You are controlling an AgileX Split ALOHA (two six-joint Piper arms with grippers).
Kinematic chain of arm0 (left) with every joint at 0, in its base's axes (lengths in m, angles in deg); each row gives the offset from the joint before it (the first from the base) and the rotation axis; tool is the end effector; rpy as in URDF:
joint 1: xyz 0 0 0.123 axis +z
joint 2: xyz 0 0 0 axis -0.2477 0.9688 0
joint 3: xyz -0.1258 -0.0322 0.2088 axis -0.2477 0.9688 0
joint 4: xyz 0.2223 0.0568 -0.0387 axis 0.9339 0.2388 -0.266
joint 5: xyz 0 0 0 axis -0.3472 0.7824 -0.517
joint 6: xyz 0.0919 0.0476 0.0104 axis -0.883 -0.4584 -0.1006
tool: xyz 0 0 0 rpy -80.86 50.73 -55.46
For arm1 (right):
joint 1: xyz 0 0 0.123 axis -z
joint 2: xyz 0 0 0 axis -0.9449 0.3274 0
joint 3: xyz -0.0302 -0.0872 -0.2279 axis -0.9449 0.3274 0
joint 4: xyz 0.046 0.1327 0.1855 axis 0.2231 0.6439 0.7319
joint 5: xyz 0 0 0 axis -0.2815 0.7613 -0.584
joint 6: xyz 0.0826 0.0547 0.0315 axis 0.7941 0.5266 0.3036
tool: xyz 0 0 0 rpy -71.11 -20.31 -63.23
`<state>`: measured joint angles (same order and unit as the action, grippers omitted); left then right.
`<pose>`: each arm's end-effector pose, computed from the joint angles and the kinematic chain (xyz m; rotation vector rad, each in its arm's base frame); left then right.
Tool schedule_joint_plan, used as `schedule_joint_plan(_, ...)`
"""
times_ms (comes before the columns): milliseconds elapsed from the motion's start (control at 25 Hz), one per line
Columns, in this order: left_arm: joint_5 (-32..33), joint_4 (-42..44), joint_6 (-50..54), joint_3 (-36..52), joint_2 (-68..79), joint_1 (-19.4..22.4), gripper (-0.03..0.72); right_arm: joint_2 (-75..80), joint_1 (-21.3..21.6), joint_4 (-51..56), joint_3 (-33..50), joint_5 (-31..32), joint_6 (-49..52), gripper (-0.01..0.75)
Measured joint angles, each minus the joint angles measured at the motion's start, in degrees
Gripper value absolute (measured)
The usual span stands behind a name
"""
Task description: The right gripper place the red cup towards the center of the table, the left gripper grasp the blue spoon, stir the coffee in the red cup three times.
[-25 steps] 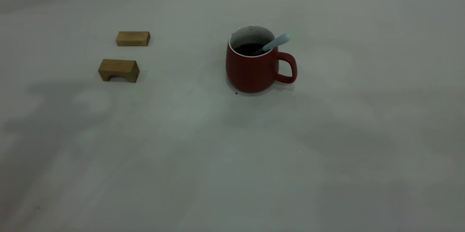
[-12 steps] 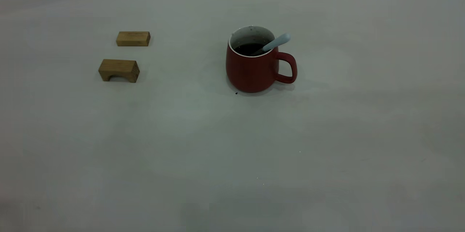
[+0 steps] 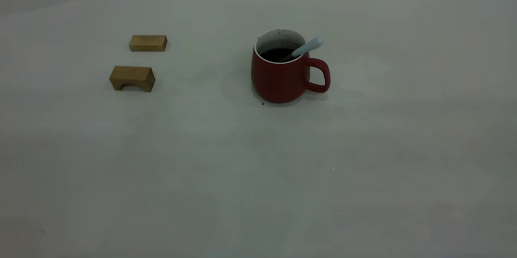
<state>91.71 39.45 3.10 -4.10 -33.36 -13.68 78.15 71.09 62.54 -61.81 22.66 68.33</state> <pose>0.0557 0.0122 0.2621 -0.2307 2.3339 0.0700 0.0307 0.0057 0.2464 -0.0991 2.1666 0.0218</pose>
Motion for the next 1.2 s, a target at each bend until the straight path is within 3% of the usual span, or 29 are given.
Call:
schedule_joint_plan(400,-2.07,-6.69,-10.12,4.89,-10.6,0.39,0.411,0.0,0.0,0.0,0.0,0.0,0.0,0.591)
schedule_joint_plan(1200,-2.07,-6.52,-10.36,4.89,-16.81,0.45,0.411,0.0,0.0,0.0,0.0,0.0,0.0,0.591)
